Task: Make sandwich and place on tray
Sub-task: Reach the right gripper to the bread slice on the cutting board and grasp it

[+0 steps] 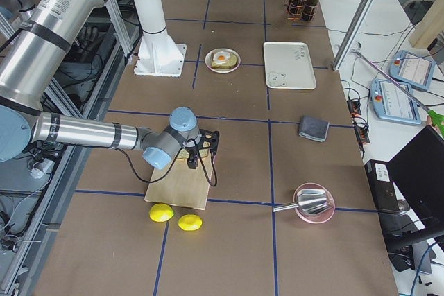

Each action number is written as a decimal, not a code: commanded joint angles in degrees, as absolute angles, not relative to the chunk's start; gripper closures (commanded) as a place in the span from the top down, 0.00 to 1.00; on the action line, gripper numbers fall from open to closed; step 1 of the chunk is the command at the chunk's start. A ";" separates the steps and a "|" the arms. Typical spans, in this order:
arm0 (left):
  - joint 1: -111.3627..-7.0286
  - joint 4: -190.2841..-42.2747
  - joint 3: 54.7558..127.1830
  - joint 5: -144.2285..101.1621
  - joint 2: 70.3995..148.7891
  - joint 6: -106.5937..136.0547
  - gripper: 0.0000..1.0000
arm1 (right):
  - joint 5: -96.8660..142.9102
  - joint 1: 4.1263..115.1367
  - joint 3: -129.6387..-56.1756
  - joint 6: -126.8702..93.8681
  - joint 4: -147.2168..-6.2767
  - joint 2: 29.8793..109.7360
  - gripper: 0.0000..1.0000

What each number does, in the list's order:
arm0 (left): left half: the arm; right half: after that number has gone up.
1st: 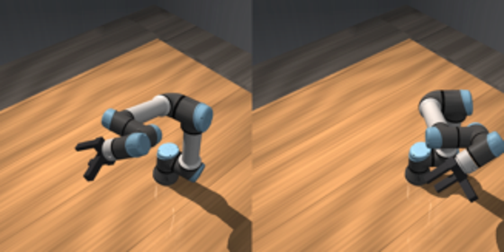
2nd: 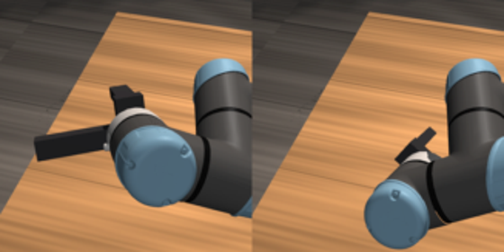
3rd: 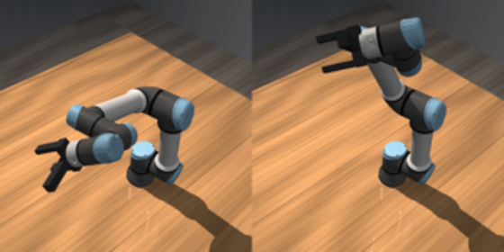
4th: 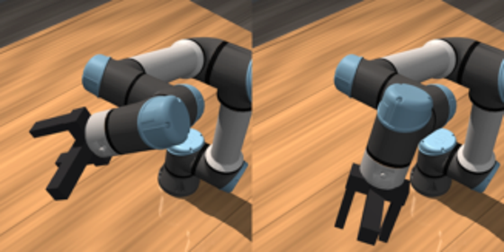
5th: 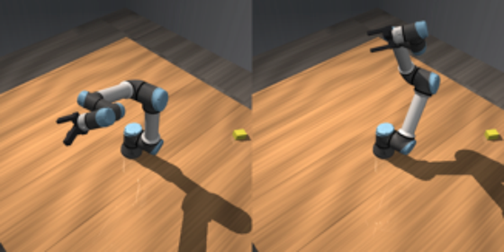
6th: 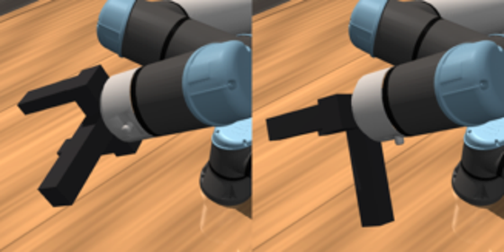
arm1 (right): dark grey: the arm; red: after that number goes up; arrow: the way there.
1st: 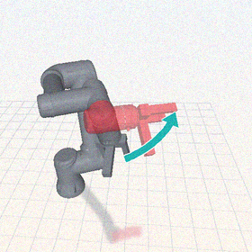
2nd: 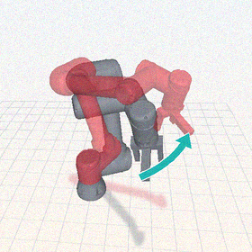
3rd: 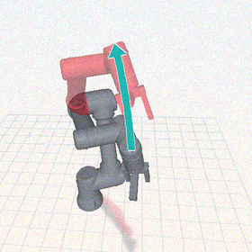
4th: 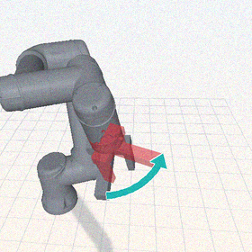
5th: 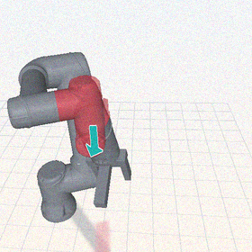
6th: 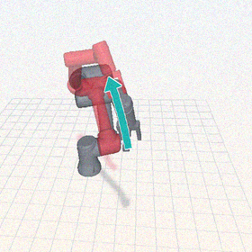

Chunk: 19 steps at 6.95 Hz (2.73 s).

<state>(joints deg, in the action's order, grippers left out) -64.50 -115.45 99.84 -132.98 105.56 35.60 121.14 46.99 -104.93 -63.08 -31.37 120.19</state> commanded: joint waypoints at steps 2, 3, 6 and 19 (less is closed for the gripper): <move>-64.42 -115.49 99.84 -132.98 105.64 35.68 1.00 | 118.30 41.75 -104.94 -65.39 -29.44 121.29 0.69; -64.51 -115.49 99.84 -132.98 105.64 35.68 1.00 | 118.30 41.14 -104.94 -65.39 -29.44 121.38 0.58; -64.51 -115.49 99.93 -133.07 105.64 35.68 1.00 | 118.30 39.90 -104.59 -65.30 -29.44 121.46 0.54; -64.60 -115.49 100.55 -133.07 105.12 35.42 1.00 | 118.65 39.20 -103.27 -64.86 -29.44 120.85 0.00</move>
<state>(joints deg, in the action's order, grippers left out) -64.60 -115.49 100.58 -133.07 105.18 35.42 118.64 39.18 -103.27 -64.89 -29.52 120.92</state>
